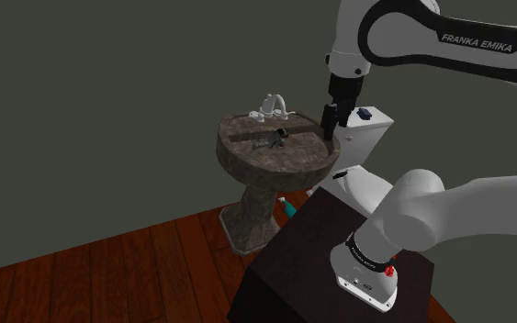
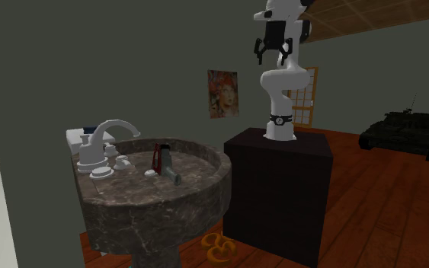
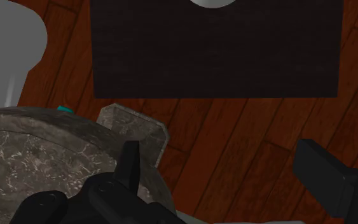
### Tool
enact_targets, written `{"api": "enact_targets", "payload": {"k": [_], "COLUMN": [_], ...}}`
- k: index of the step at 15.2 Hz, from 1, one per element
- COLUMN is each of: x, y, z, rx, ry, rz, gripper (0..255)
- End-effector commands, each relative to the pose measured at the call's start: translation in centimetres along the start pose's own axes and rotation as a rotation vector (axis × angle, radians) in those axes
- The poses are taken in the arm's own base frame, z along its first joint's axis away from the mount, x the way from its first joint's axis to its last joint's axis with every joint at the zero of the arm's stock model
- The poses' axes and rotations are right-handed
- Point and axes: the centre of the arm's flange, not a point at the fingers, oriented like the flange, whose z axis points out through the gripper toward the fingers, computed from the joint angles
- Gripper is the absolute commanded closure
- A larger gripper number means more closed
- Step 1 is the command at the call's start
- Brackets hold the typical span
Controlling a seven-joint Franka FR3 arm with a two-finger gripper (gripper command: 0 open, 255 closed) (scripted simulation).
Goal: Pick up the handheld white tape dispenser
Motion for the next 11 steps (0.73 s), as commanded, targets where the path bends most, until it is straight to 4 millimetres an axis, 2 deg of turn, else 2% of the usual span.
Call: {"api": "enact_targets", "payload": {"k": [1, 11], "x": [0.0, 6.7], "y": [0.0, 9.0], "z": [0.0, 6.6], "rx": [0.000, 0.022], "ry": [0.000, 0.052], "rz": [0.000, -0.054], "gripper": [0, 0]}}
